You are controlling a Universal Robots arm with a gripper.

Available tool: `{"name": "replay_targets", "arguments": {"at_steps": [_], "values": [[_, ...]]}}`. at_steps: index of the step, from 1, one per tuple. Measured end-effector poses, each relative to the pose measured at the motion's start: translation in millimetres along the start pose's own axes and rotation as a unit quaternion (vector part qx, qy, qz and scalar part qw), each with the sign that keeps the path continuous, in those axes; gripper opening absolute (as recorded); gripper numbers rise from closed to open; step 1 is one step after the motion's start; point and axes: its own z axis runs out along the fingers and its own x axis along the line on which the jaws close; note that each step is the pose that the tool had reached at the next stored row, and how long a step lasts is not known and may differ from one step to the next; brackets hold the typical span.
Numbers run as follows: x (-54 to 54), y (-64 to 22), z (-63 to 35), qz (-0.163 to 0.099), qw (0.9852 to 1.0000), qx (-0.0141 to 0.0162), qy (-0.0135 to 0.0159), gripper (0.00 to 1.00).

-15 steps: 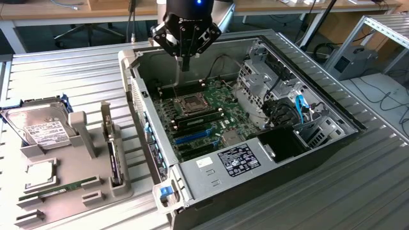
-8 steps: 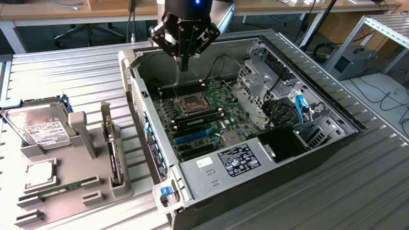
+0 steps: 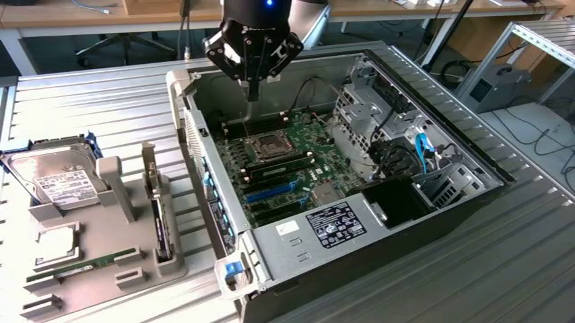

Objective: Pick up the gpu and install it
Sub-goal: 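Reach for the gpu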

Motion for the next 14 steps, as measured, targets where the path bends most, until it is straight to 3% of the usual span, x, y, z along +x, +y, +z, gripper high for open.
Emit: {"name": "replay_targets", "arguments": {"at_steps": [4,14], "values": [[11.1,-0.8,-0.3,0.0,1.0,0.0,0.0,0.11],[15.2,-1.1,-0.4,0.0,1.0,0.0,0.0,0.11]]}}
